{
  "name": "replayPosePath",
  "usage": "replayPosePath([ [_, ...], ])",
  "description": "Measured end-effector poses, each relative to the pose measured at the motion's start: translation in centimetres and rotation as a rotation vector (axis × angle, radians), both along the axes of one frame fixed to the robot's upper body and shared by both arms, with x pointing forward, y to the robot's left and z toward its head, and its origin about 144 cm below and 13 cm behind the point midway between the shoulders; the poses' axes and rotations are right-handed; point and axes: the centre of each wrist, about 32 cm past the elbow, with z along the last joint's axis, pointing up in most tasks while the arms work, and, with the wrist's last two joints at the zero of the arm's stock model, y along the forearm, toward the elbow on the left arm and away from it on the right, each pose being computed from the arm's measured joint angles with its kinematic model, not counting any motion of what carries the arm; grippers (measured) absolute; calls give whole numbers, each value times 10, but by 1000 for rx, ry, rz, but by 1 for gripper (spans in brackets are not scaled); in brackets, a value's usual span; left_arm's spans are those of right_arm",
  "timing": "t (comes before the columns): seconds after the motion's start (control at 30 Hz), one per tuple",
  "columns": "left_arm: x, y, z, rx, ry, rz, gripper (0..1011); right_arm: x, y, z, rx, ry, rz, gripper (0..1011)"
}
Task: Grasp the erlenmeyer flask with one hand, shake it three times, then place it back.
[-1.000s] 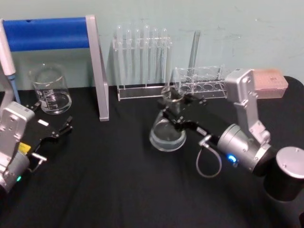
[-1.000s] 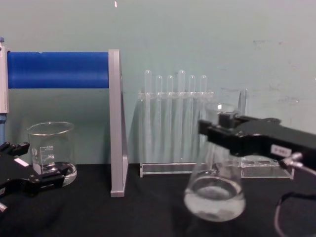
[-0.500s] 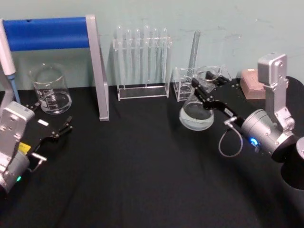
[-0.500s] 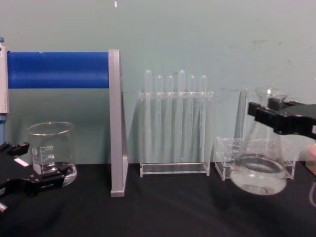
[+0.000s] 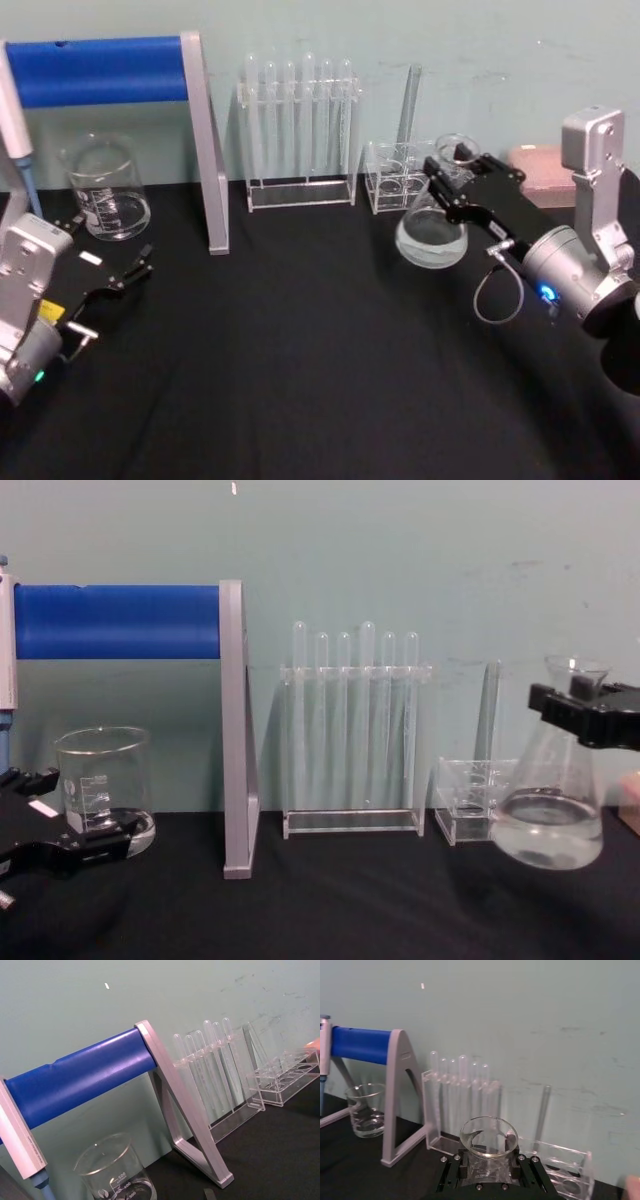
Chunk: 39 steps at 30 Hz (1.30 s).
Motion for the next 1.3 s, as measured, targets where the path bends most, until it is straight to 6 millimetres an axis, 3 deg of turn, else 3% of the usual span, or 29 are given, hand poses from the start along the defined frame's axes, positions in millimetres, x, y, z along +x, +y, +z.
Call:
replayPosePath([
  [0.5,0,0,0,0,0,0,1001,-10,25,-1,-1,7,121,449],
  [1.3,0,0,0,0,0,0,1001,-13,43,-13,-9,27,196,449],
])
